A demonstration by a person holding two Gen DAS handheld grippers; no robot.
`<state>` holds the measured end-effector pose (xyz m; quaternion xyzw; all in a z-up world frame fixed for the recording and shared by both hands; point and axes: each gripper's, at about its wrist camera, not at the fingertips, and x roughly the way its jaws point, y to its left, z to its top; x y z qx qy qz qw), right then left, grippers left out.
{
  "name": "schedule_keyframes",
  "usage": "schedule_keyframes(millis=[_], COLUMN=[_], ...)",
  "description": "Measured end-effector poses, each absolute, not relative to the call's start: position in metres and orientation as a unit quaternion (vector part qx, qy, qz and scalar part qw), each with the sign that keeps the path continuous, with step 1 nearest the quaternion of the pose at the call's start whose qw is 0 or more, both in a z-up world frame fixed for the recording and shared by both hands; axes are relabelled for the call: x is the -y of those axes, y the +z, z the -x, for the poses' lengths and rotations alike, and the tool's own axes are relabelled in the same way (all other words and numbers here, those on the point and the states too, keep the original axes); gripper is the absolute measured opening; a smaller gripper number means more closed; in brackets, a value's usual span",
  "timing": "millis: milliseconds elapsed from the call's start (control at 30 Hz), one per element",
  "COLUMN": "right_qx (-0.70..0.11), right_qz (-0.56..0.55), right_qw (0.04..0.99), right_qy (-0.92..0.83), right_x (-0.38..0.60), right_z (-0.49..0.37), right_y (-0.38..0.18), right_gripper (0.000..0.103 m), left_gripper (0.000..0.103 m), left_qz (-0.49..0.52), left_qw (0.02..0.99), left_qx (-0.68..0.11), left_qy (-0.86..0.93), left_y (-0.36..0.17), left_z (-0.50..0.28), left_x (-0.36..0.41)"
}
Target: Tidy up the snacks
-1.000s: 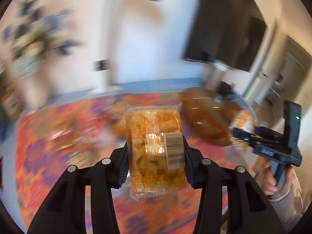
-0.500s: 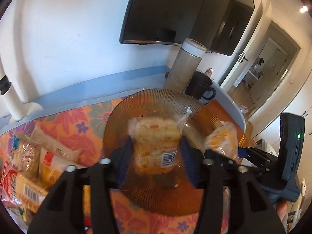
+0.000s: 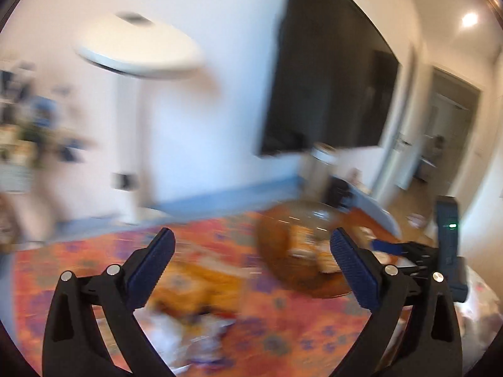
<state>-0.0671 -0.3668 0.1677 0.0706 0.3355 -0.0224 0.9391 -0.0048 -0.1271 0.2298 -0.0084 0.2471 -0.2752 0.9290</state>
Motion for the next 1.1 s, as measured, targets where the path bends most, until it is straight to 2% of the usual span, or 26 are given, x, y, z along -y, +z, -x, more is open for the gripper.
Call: schedule_keyframes(millis=[100, 167, 233, 367, 467, 567, 700, 767, 900, 1033, 1100], right_qx=[-0.3, -0.31, -0.332, -0.356, -0.384, -0.41, -0.443, -0.466, -0.516, -0.512, -0.509], right_qz=[-0.069, -0.077, -0.08, -0.054, -0.047, -0.053, -0.078, -0.108, -0.131, -0.123, -0.104], right_qw=[0.951, 0.947, 0.939, 0.931, 0.92, 0.908, 0.89, 0.874, 0.839, 0.841, 0.846], right_qy=[-0.023, 0.011, 0.042, 0.061, 0.062, 0.069, 0.076, 0.086, 0.117, 0.128, 0.121], right_x=[0.345, 0.328, 0.311, 0.276, 0.256, 0.246, 0.243, 0.242, 0.222, 0.205, 0.198], right_z=[0.076, 0.074, 0.069, 0.067, 0.064, 0.061, 0.052, 0.048, 0.032, 0.018, 0.012], right_y=[0.179, 0.18, 0.172, 0.155, 0.137, 0.118, 0.096, 0.078, 0.038, 0.032, 0.032], right_gripper=[0.091, 0.093, 0.1, 0.1, 0.1, 0.09, 0.084, 0.083, 0.068, 0.066, 0.054], left_gripper=[0.098, 0.098, 0.098, 0.098, 0.098, 0.098, 0.098, 0.098, 0.098, 0.098, 0.098], left_qz=[0.015, 0.023, 0.028, 0.036, 0.006, -0.007, -0.044, -0.049, -0.049, -0.055, -0.047], left_qw=[0.945, 0.948, 0.947, 0.931, 0.912, 0.885, 0.864, 0.859, 0.851, 0.847, 0.845], left_qx=[-0.235, -0.237, -0.247, -0.276, -0.311, -0.351, -0.389, -0.398, -0.414, -0.419, -0.42], left_qy=[-0.228, -0.212, -0.204, -0.238, -0.267, -0.305, -0.318, -0.317, -0.319, -0.323, -0.327], left_y=[0.238, 0.236, 0.228, 0.192, 0.153, 0.113, 0.072, 0.062, 0.048, 0.043, 0.042], left_z=[0.026, 0.035, 0.039, 0.039, 0.028, 0.013, -0.01, -0.019, -0.029, -0.031, -0.032], left_x=[0.074, 0.044, 0.022, -0.007, -0.006, 0.003, 0.022, 0.026, 0.033, 0.041, 0.038])
